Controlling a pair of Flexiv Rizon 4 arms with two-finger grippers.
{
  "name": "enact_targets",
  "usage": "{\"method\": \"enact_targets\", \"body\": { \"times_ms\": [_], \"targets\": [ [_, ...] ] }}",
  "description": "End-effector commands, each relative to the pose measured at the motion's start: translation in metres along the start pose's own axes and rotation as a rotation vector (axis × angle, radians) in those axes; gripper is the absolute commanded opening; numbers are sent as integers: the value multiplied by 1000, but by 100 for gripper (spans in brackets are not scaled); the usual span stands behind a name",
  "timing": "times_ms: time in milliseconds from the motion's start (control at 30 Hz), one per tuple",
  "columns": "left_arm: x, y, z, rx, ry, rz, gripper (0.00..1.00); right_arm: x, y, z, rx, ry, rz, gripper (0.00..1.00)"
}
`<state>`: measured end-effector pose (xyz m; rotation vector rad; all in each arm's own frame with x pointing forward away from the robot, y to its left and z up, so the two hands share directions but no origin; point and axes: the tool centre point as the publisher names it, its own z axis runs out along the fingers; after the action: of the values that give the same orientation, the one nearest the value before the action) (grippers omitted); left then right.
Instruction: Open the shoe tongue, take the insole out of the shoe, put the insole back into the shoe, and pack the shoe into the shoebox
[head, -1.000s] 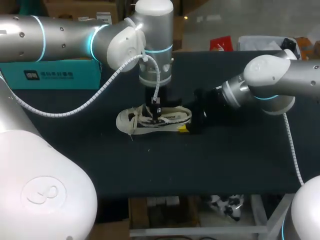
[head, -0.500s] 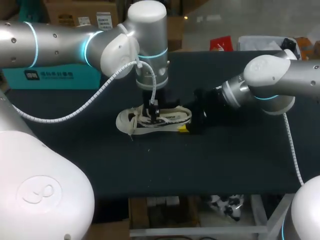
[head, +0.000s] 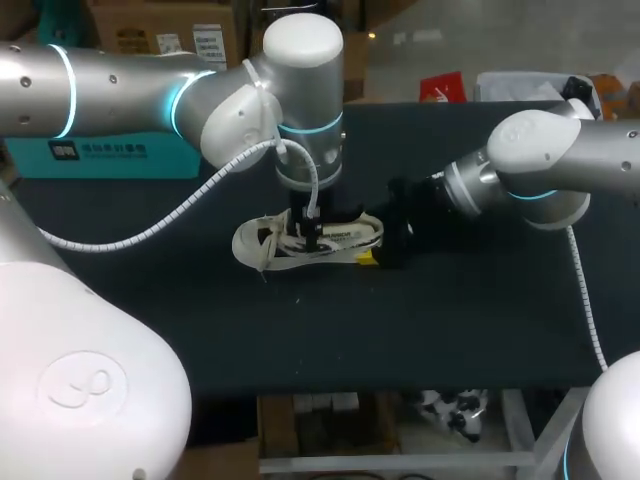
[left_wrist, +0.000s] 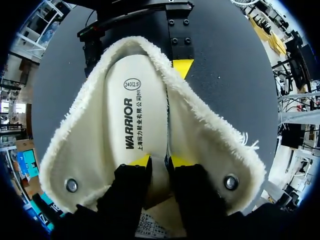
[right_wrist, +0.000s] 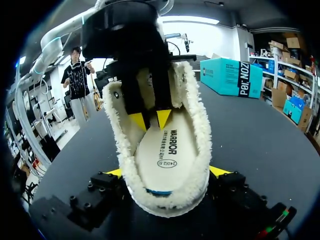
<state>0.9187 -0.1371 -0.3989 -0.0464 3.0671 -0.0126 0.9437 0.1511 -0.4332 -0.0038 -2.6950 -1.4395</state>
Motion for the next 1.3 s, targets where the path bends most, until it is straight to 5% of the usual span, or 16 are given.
{"method": "enact_targets", "body": {
  "times_ms": [33, 800, 867, 933, 1300],
  "targets": [
    [-3, -5, 61, -8, -73, -22, 32, -4, -5, 7, -2, 3, 2, 0],
    [-89, -8, 115, 21, -313, -11, 29, -4, -5, 7, -2, 3, 2, 0],
    [-93, -12, 116, 30, -318, -4, 21, -4, -5, 7, -2, 3, 2, 0],
    [-94, -14, 116, 43, -322, -2, 0, -4, -5, 7, -2, 3, 2, 0],
    [-80, -12, 67, 122, -310, 32, 0, -4, -5, 7, -2, 3, 2, 0]
  ]
}}
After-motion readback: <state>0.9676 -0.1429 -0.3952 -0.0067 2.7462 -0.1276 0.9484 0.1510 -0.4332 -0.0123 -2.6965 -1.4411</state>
